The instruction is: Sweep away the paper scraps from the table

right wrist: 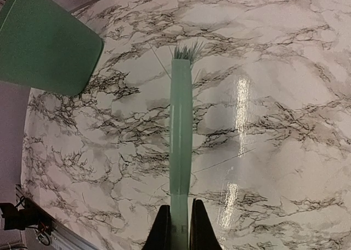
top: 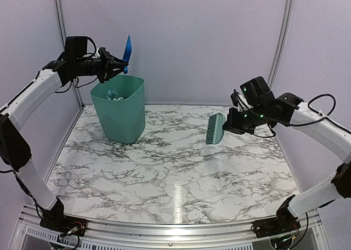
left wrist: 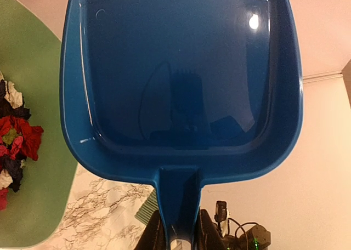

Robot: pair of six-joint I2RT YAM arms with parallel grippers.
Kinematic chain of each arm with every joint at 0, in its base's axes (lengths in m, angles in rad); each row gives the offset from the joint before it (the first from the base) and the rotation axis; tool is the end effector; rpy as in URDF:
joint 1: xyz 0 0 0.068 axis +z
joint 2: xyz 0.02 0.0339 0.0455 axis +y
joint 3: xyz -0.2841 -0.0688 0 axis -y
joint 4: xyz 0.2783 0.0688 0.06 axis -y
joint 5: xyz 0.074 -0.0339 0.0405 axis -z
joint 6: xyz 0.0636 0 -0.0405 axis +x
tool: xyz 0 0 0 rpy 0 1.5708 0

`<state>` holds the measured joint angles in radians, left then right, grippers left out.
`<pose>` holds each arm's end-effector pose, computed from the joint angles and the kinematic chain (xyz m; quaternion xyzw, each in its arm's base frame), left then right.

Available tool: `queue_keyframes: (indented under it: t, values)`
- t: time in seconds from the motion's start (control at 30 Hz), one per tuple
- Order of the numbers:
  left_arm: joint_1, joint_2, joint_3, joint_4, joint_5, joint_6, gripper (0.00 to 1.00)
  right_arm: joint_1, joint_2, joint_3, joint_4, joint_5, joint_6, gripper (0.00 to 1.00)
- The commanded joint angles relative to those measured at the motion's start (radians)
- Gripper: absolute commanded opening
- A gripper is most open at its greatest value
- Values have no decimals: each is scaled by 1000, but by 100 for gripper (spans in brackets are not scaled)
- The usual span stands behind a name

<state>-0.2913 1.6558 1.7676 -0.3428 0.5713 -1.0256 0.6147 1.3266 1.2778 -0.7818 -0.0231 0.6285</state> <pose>0.4098 -0.1588 0.4581 -0.1067 0.7648 -0.5392 0.3360 0.2647 0.1886 0.3339 0.0023 0.9322 0.2194 0.2878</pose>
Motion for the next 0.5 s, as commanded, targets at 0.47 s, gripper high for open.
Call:
queue_keyframes:
  t: [0.47]
  values:
    - [4, -163, -103, 256, 12, -120, 0, -1, -75, -34, 28, 16, 5, 0]
